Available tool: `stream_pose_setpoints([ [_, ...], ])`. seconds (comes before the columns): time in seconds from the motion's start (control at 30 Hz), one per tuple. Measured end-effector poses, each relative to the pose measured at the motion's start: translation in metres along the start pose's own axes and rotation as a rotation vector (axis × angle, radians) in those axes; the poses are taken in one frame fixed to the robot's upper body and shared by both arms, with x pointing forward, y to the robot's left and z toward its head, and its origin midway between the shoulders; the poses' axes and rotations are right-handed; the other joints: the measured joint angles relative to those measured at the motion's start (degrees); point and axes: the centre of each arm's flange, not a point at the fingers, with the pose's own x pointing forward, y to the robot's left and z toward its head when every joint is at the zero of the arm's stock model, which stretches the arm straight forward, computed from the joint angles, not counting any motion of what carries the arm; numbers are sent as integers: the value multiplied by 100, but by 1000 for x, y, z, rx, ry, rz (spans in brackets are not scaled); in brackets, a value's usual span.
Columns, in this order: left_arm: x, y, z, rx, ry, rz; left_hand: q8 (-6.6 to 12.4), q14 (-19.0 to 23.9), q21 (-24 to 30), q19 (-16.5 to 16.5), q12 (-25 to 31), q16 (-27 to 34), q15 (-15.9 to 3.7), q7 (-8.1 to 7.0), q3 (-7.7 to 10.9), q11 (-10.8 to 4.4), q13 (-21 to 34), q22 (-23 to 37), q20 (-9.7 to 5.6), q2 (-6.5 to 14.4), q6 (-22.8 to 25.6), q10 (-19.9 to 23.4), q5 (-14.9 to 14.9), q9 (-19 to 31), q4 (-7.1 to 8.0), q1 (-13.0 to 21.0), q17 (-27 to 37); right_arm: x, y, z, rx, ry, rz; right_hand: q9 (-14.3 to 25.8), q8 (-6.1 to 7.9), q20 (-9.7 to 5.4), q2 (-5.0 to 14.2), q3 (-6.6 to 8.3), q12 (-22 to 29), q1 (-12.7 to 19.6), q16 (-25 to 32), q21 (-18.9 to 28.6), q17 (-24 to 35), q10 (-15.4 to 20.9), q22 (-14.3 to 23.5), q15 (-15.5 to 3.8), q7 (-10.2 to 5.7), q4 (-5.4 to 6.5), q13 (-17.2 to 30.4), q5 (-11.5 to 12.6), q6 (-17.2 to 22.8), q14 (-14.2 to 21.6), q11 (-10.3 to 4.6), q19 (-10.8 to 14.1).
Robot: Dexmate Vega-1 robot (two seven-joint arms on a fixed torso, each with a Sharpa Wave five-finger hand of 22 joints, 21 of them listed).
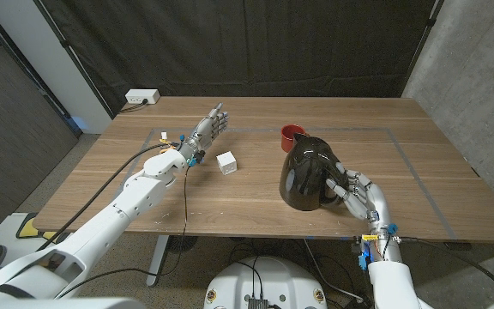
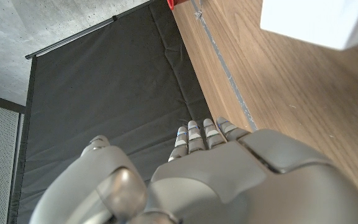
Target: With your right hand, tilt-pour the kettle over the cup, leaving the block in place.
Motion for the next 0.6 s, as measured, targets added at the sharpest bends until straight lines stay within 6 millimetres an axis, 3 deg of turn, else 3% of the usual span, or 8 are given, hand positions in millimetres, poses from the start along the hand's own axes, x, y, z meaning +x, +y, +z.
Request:
stream_pose_setpoints([
  [0.17,4,6,-5,-10,8,16,0,0,0,-21,0,0,0,0,-16,0,0,0,21,0,0,0,0,0,16,0,0,3,0,-3,-40,18,-12,217,337,48,16,-136,381,175,276,405,265,459,259,-117,-100,41,481,-73,323,455,-128,70],
  [0.43,4,7,-5,-17,5,17,0,0,0,-21,0,0,0,0,-24,0,0,0,21,0,0,0,0,-1,24,0,0,9,2,0,-45,7,-5,72,482,72,110,-247,303,342,471,888,161,1087,560,-265,-92,123,158,-203,814,829,-135,94],
  [0.6,4,9,-6,-24,6,23,0,0,0,-21,0,0,0,-31,-23,0,0,0,21,0,30,0,0,-1,24,0,0,13,3,-2,-49,21,9,-70,523,114,202,-340,164,278,430,1132,-61,1408,640,-295,-66,216,-118,-321,1182,957,-102,136],
])
